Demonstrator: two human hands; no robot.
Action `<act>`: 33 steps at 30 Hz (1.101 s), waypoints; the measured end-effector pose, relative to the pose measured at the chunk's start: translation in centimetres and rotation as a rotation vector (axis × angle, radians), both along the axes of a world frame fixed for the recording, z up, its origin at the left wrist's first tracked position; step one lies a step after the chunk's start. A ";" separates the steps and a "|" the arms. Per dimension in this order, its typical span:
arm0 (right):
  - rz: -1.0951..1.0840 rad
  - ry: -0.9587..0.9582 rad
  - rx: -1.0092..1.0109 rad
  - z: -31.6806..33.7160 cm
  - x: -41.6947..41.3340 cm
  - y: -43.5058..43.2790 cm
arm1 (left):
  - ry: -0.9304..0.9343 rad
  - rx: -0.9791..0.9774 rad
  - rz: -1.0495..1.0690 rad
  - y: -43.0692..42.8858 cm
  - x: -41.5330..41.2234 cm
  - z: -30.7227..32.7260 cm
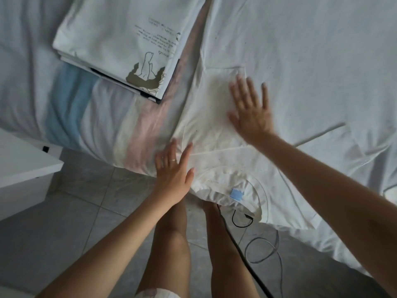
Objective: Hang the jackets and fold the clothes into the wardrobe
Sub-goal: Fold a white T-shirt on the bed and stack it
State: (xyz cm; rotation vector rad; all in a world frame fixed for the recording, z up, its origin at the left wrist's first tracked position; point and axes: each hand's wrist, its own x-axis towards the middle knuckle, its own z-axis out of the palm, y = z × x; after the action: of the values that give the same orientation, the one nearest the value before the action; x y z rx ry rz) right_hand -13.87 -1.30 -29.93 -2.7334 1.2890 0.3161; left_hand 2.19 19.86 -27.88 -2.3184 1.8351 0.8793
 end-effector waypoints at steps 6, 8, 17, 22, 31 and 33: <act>0.040 0.056 0.116 -1.0 -5.8 8.0 | -0.129 -0.050 -0.221 -7.3 1.6 -2.4; -0.134 0.027 0.125 -0.6 -7.9 9.5 | -0.186 0.026 -0.251 -7.4 2.4 -3.6; -0.203 -0.014 0.244 2.5 -19.0 20.3 | -0.058 -0.009 -0.773 -1.3 4.8 -1.5; -0.418 0.165 0.363 2.2 -24.8 22.2 | -0.033 -0.119 -0.911 -2.8 8.0 -1.9; -0.279 -0.030 0.326 2.8 -25.5 19.7 | 0.076 -0.110 -0.837 -4.8 6.7 -0.5; -0.270 -0.111 0.312 3.2 -25.7 19.2 | 0.047 -0.094 -0.804 -5.3 5.8 0.5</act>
State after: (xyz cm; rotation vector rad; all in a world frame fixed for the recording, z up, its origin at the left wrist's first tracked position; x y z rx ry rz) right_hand -39.59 17.85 -26.76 -2.2564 1.4211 0.3059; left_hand 7.95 14.56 -27.35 -1.3459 2.5397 0.7165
